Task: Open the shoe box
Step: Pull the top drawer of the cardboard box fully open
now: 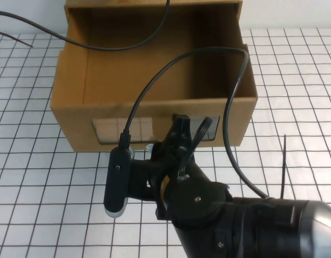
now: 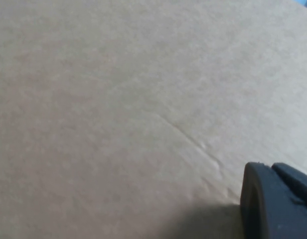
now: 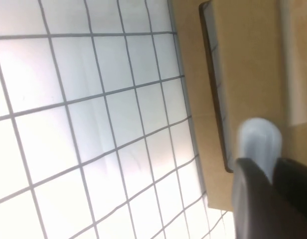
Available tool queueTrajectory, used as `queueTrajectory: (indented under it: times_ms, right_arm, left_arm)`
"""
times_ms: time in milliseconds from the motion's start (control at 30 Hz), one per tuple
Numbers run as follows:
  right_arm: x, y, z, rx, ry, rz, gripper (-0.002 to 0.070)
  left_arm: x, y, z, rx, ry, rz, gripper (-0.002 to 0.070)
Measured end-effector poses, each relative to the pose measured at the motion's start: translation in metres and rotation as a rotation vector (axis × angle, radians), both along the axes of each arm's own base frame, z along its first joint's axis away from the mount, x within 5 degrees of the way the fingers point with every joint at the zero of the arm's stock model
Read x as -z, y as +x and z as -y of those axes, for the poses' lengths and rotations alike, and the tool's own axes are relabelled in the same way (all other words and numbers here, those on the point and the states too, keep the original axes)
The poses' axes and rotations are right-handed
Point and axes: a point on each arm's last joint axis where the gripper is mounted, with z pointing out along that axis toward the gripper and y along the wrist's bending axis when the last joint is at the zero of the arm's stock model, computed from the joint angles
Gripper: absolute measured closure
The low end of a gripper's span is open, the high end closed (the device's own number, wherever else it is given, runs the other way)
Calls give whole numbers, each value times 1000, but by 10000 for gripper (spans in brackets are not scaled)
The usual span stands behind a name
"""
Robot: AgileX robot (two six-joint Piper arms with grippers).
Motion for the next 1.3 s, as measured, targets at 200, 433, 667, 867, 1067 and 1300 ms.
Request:
queueTrajectory:
  times_ms: [200,433,667,867,1067,1300]
  right_arm:
    - [-18,-4,7,13,61,-6,593]
    - [-51,-21,23,33,183,-39,583]
    - [-107,-30,50,99,346,-14,584]
    - [-138,-6,79,237,429,30,623]
    - [-150,29,133,451,506,-2,682]
    - [-165,45,220,706,676,-97,687]
  left_arm:
    - [-7,-7,-1,18,12,-3,677]
    - [-32,-22,-1,80,13,21,677]
    - [-75,-46,-5,106,-1,68,677]
    - [-110,-73,-21,-4,60,139,677]
    - [-152,-119,-44,-133,113,242,677]
    - [-163,-176,-66,-197,177,230,677]
